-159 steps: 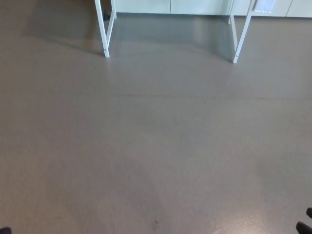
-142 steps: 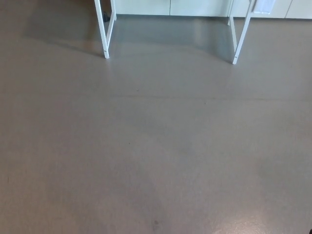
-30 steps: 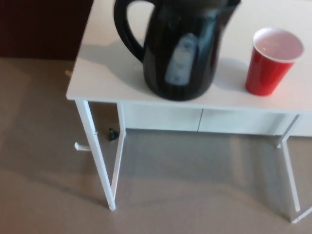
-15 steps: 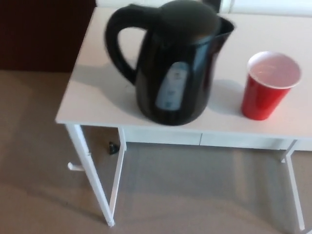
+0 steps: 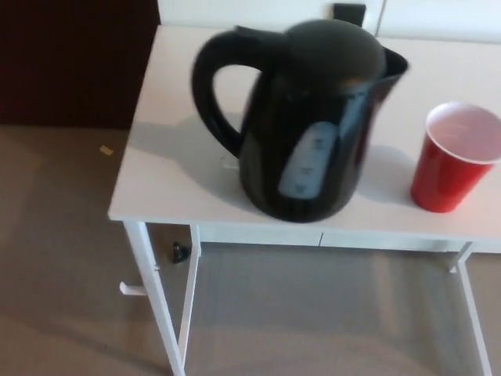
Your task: The robot walk towards a table in front and uses its left hand to pick up the pot from the base and pour water to the cup on the right hand side
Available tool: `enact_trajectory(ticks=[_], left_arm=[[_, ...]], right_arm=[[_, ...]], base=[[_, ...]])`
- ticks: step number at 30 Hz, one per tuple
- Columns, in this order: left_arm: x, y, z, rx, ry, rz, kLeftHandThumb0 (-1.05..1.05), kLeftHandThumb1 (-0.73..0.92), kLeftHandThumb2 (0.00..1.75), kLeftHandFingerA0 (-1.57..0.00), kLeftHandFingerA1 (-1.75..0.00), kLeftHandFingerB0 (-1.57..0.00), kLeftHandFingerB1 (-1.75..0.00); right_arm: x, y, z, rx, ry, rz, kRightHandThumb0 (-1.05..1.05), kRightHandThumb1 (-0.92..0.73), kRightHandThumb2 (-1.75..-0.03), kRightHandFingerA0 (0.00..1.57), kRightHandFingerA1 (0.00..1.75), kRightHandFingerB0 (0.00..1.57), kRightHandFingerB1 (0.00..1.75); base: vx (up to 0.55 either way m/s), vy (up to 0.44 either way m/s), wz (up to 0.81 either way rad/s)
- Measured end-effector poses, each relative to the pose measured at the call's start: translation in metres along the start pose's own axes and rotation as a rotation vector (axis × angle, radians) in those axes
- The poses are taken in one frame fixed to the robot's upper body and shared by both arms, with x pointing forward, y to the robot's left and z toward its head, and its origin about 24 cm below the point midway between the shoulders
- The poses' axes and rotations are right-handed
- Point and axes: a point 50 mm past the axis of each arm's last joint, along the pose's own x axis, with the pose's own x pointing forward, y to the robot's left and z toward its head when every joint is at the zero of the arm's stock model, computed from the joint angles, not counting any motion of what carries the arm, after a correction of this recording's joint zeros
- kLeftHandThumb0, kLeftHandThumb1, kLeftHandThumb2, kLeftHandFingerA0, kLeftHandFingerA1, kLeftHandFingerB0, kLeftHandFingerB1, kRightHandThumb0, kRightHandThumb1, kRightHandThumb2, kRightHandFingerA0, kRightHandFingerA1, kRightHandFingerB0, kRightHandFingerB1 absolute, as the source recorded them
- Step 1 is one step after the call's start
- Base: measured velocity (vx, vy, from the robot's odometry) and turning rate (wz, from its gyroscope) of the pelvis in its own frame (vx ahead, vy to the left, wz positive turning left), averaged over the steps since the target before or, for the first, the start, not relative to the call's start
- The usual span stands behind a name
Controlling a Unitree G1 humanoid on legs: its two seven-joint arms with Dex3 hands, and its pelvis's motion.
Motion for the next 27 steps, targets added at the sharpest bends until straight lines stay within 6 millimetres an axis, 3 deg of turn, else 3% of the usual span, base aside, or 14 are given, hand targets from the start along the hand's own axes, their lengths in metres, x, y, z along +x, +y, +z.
enact_trajectory(ticks=[7, 16, 17, 19, 20, 24, 27], left_arm=[[0.0001, -0.0004, -0.0001, 0.001, 0.001, 0.000, -0.28, 0.51, 0.56, -0.65, -0.41, -0.53, -0.38], [0.0021, -0.0047, 0.0009, 0.004, -0.007, -0.004, -0.28, 0.50, 0.55, -0.67, -0.42, -0.54, -0.38], [0.0024, -0.0052, 0.0011, 0.004, -0.008, -0.005, -0.40, 0.42, 0.66, -0.65, -0.51, -0.52, -0.47], [0.0031, -0.0057, 0.0023, 0.004, -0.012, -0.006, -0.41, 0.42, 0.67, -0.64, -0.51, -0.51, -0.47], [0.0030, -0.0056, 0.0020, 0.003, -0.010, -0.006, -0.40, 0.42, 0.66, -0.63, -0.50, -0.51, -0.46], [0.0023, -0.0050, 0.0008, 0.001, -0.007, -0.004, -0.41, 0.41, 0.67, -0.64, -0.51, -0.52, -0.47], [0.0031, -0.0060, 0.0021, 0.003, -0.013, -0.006, -0.40, 0.42, 0.68, -0.63, -0.50, -0.52, -0.47]], right_arm=[[0.0004, 0.0007, 0.0007, -0.004, 0.000, 0.002, -0.40, -0.27, -0.58, 0.76, 0.79, 0.55, 0.64], [0.0011, -0.0010, 0.0054, -0.012, -0.011, -0.005, -0.43, -0.27, -0.59, 0.75, 0.81, 0.55, 0.64], [0.0010, -0.0014, 0.0056, -0.012, -0.011, -0.006, -0.49, -0.21, -0.70, 0.72, 0.79, 0.55, 0.66], [0.0009, -0.0017, 0.0053, -0.013, -0.009, -0.009, -0.50, -0.21, -0.70, 0.72, 0.79, 0.54, 0.66], [0.0009, -0.0017, 0.0051, -0.014, -0.009, -0.010, -0.46, -0.30, -0.56, 0.76, 0.80, 0.58, 0.63], [0.0010, -0.0013, 0.0049, -0.024, -0.007, -0.012, -0.52, -0.29, -0.57, 0.77, 0.81, 0.62, 0.64], [0.0008, -0.0015, 0.0047, -0.026, -0.007, -0.013, -0.43, -0.29, -0.59, 0.74, 0.82, 0.57, 0.64]], base=[[0.02, -0.005, 0.02], [0.05, -0.218, -0.06], [0.02, -0.135, 0.01], [0.00, -0.034, -0.03], [0.00, -0.002, -0.07], [0.00, 0.039, -0.03], [0.02, 0.163, 0.03]])
